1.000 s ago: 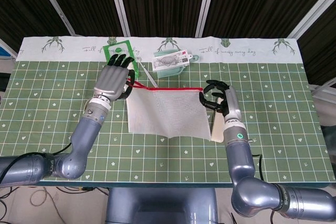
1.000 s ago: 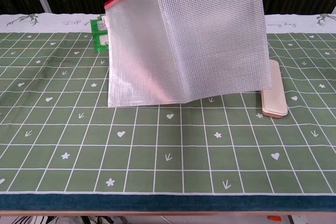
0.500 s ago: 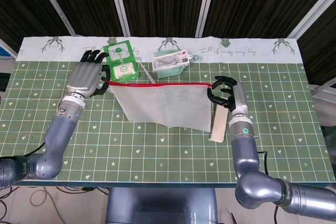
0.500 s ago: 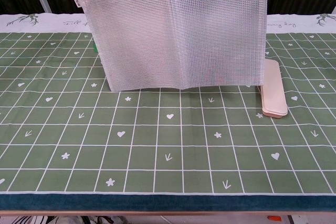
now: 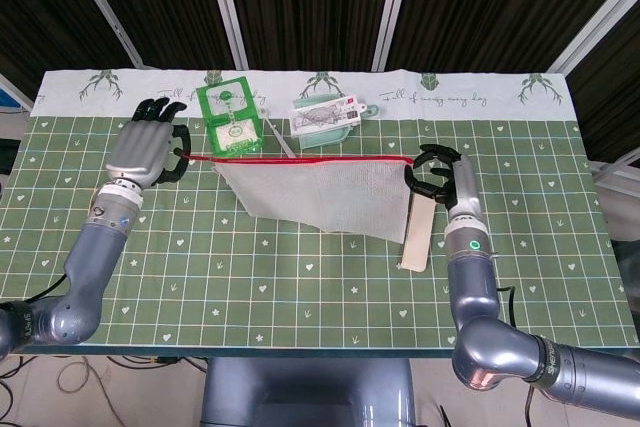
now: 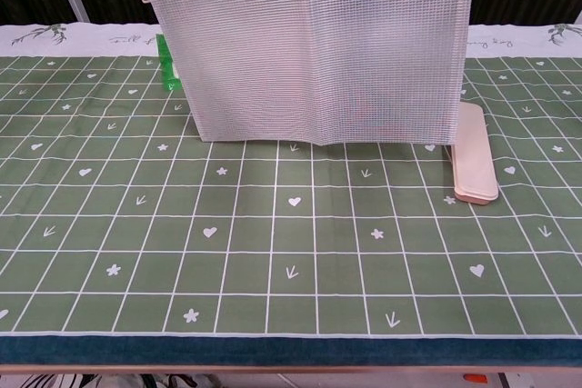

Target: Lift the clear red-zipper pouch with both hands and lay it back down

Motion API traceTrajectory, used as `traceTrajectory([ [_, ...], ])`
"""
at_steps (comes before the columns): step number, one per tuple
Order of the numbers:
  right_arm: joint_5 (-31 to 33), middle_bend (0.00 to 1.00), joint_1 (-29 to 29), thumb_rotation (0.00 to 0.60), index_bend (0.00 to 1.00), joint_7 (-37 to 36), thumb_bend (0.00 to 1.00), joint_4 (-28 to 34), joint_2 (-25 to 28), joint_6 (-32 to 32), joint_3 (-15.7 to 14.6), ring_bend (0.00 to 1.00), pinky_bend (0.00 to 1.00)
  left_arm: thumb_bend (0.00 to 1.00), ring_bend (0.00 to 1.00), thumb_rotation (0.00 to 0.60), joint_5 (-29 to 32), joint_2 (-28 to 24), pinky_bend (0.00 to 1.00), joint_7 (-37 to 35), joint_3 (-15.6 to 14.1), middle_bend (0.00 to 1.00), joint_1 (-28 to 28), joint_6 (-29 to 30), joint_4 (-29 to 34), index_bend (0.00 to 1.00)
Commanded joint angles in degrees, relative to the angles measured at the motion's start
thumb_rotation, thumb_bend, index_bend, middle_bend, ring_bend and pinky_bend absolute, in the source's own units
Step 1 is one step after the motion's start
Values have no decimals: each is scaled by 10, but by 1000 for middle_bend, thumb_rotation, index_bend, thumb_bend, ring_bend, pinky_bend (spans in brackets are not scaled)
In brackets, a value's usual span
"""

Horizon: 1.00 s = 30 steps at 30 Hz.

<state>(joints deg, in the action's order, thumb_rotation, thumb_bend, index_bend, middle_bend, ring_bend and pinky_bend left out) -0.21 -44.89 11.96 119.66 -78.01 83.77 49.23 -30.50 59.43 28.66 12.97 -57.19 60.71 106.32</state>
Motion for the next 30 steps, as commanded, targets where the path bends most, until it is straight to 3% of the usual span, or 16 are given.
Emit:
traceTrajectory([
  [1, 0, 260, -1, 600, 659, -1, 532, -5, 1, -4, 0, 29, 231, 442, 0, 600, 0, -2, 0, -3, -1, 128, 4, 0, -1, 651],
  [5, 4, 260, -4, 600, 659, -2, 532, -14, 1, -9, 0, 29, 231, 441, 0, 600, -1, -4, 0, -5, -2, 126, 8, -2, -3, 646],
  [8, 6, 236, -7, 600, 643, -1, 527, -20, 1, -13, -1, 26, 231, 404, 0, 600, -1, -4, 0, -7, -1, 114, 10, -4, -4, 581],
  [9, 8, 202, -8, 600, 586, 1, 513, -21, 1, -16, -3, 21, 230, 363, 0, 600, -1, -5, 0, -8, 0, 100, 10, -6, -3, 535],
  [11, 7, 107, -8, 600, 381, 7, 440, -19, 4, -21, -8, 7, 224, 285, 0, 600, -3, -5, 0, -10, 0, 73, 11, -9, -2, 444],
  [13, 1, 15, -10, 600, 104, 18, 327, -19, 8, -31, -18, 0, 214, 222, 0, 600, -5, -6, 0, -13, 1, 47, 12, -12, 1, 326],
  [15, -8, 0, -3, 600, 7, 27, 280, -10, 17, -40, -31, 0, 211, 174, 0, 600, -7, -8, 0, -17, 3, 23, 13, -14, 4, 193],
  [20, -38, 0, 3, 600, 0, 41, 219, -2, 34, -62, -51, 0, 211, 144, 0, 600, -20, -12, 0, -32, 8, 0, 22, -7, 14, 61],
  [25, -55, 0, 2, 600, 0, 58, 204, 0, 48, -67, -67, 0, 211, 144, 0, 600, -45, -18, 0, -51, 9, 0, 39, 6, 31, 55],
  [30, -79, 0, 30, 600, 0, 77, 202, 28, 84, -78, -105, 0, 211, 144, 0, 600, -102, -32, 0, -67, -10, 0, 75, 28, 66, 59],
])
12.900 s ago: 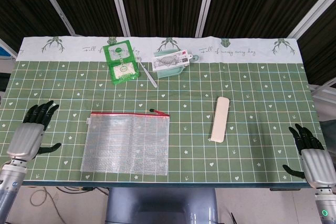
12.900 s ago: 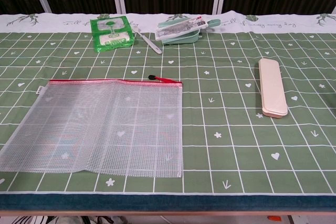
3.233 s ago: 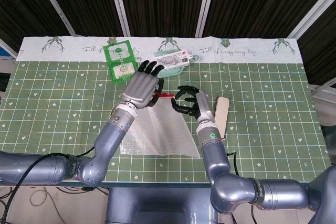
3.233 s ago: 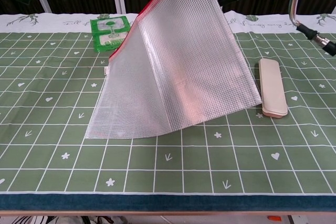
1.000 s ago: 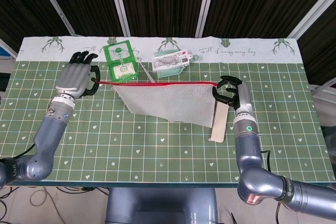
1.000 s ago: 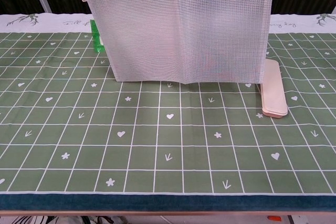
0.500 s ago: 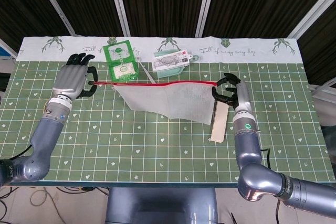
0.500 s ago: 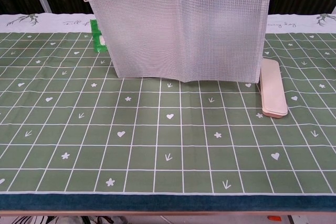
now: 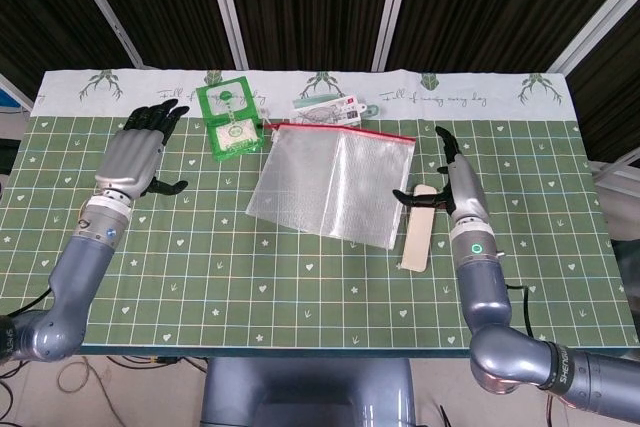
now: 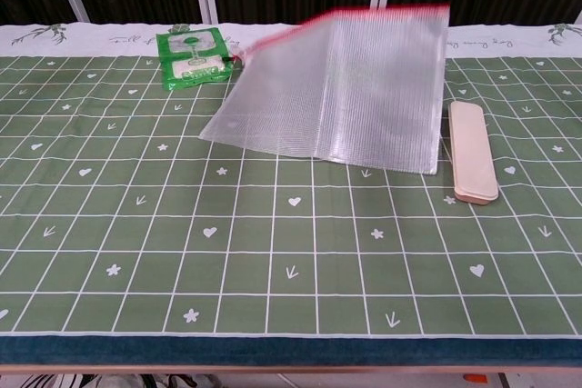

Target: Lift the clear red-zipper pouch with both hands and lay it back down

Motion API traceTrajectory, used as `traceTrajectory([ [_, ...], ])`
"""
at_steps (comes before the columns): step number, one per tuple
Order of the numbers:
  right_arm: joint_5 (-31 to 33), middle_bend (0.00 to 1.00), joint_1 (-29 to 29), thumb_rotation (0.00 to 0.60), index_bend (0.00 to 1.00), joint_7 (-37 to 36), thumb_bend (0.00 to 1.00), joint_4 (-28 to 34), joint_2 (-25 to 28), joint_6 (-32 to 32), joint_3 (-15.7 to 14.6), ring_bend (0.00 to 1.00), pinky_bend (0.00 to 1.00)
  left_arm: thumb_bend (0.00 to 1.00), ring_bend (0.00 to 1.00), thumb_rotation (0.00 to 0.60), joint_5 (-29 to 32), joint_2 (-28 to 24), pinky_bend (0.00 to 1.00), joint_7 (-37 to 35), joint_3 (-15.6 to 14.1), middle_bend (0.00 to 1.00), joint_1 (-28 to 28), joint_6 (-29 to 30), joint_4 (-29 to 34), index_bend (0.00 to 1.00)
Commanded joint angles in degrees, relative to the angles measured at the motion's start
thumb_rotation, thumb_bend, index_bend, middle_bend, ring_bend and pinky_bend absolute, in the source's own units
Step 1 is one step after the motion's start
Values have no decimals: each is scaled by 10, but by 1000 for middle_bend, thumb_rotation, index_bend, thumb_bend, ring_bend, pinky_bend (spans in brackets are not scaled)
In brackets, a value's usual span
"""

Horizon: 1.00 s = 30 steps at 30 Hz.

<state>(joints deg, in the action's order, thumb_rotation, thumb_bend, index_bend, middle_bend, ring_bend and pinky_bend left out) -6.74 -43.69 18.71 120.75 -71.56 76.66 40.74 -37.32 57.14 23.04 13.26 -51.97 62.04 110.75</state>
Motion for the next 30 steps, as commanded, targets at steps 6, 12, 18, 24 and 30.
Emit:
traceTrajectory([
  [6, -134, 0, 99, 600, 0, 27, 201, 59, 85, -31, -123, 0, 211, 144, 0, 600, -150, -19, 0, -37, -71, 0, 97, 63, 64, 64],
  [12, -408, 0, 205, 600, 0, 23, 144, 34, 138, -33, -266, 0, 211, 143, 0, 600, -298, -16, 0, -85, -150, 0, 197, 133, 60, 62],
  [18, -646, 0, 290, 600, 0, -45, 120, -60, 163, 9, -365, 0, 211, 104, 0, 600, -423, -1, 0, -135, -224, 0, 283, 193, -21, 12],
  [24, -752, 0, 346, 600, 0, -100, 117, -163, 166, 74, -410, 0, 202, 102, 0, 600, -479, 15, 0, -203, -251, 0, 349, 257, -106, 0],
  [30, -780, 0, 394, 600, 0, -158, 116, -251, 142, 139, -422, 0, 201, 102, 0, 600, -503, 41, 0, -249, -238, 0, 398, 328, -196, 0],
])
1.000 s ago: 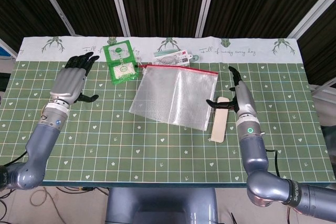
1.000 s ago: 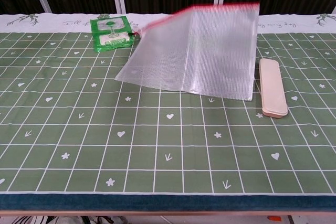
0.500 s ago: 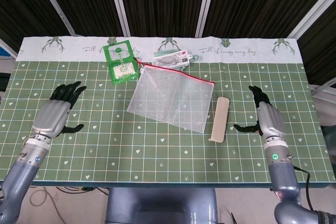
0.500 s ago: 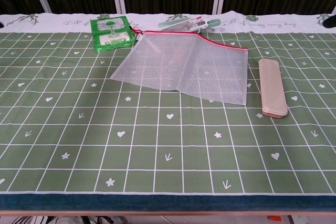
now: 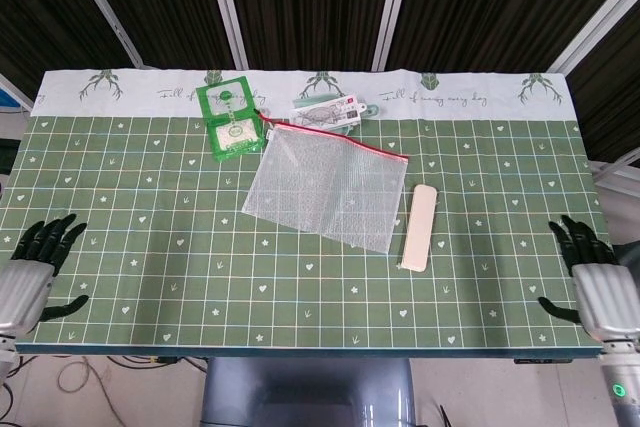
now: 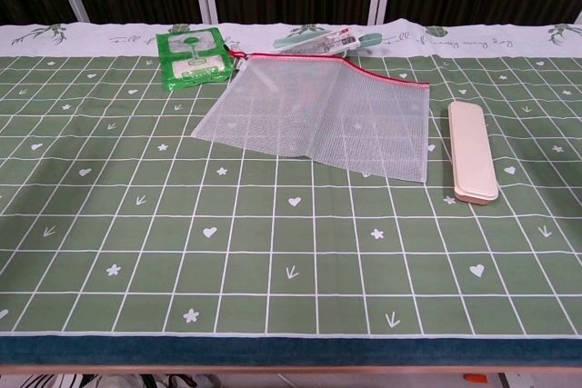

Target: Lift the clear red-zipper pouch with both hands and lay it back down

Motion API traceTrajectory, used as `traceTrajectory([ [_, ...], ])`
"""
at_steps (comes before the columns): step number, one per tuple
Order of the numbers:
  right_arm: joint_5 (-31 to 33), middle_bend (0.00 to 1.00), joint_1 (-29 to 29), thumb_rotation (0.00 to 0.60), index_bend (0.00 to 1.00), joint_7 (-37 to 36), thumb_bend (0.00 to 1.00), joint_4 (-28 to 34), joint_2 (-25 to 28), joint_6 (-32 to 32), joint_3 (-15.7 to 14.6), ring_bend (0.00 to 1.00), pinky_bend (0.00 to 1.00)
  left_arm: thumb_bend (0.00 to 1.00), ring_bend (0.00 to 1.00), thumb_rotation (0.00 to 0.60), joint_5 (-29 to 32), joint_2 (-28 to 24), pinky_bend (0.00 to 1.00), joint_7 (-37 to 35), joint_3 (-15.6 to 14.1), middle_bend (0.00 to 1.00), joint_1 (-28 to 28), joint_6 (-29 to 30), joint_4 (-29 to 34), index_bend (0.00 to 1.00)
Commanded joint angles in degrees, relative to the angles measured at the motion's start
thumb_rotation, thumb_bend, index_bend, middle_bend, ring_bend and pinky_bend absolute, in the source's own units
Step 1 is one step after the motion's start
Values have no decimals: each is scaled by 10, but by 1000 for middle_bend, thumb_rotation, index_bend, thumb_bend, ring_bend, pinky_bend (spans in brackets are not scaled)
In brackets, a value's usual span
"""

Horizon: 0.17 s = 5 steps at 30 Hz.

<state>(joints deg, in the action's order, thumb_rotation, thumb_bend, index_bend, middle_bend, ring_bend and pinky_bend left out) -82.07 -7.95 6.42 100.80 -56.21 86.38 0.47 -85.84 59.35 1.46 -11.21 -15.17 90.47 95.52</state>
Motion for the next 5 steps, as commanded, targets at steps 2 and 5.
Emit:
traceTrajectory([
  [2, -29, 0, 42, 600, 0, -48, 116, -67, -18, 51, -16, 0, 201, 102, 0, 600, -18, 29, 0, -46, 13, 0, 39, 53, -61, 0],
  [5, -30, 0, 46, 600, 0, -52, 116, -80, -28, 55, -13, 0, 201, 102, 0, 600, -18, 37, 0, -54, 20, 0, 43, 51, -73, 0],
])
